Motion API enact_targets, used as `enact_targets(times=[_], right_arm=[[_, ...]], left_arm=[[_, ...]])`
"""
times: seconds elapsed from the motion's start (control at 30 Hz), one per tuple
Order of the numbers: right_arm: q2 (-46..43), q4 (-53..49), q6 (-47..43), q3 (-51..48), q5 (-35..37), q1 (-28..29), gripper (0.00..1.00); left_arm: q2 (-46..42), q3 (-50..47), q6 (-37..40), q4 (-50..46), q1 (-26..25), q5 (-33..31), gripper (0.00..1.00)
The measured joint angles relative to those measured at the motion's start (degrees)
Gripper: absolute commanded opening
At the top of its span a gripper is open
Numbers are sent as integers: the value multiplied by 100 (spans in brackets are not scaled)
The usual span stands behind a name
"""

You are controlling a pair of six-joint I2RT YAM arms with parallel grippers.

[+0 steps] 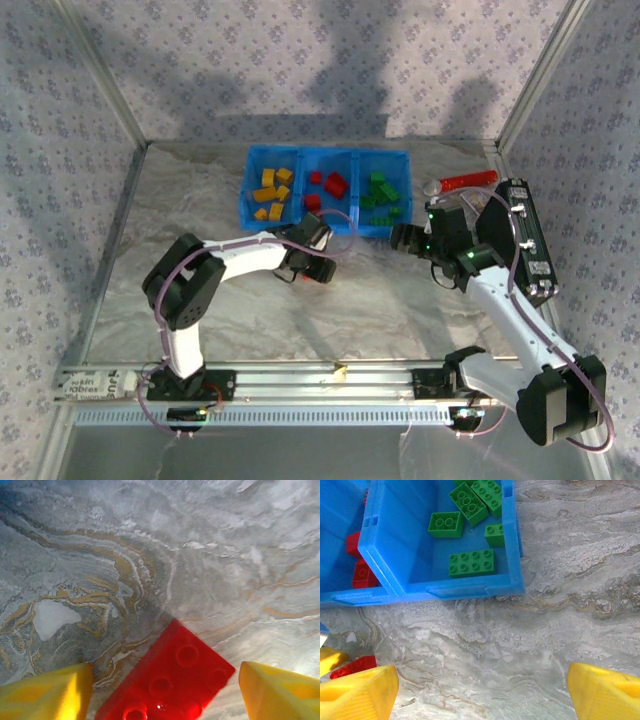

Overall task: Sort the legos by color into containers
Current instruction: Pick up the lego from the center of the table, then place the lego in the container.

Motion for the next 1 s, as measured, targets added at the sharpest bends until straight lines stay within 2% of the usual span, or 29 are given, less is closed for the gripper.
enact_targets(times=[0.2,0.3,0.5,0.7,0.87,1.0], right_arm=[[-2,-15,2,-42,0,-39,89],[-15,-13,22,-42,-4,-66,89],[-37,-13,44,-44,-66,-111,89],[-107,-15,42,-66,-103,-190,90],[-114,-11,44,-68,-146,-203,89],[-125,-13,44,-74,-160,-203,89]], left_arm=[[39,46,160,-184,-116,-378,39],[35,44,186,-214,-160,-485,30],[-44,44,190,-221,-181,-509,27],[-522,162,186,-184,-181,-546,27],[-769,750,166,140,-136,-592,26],[-538,1707,188,197,-46,-667,25]])
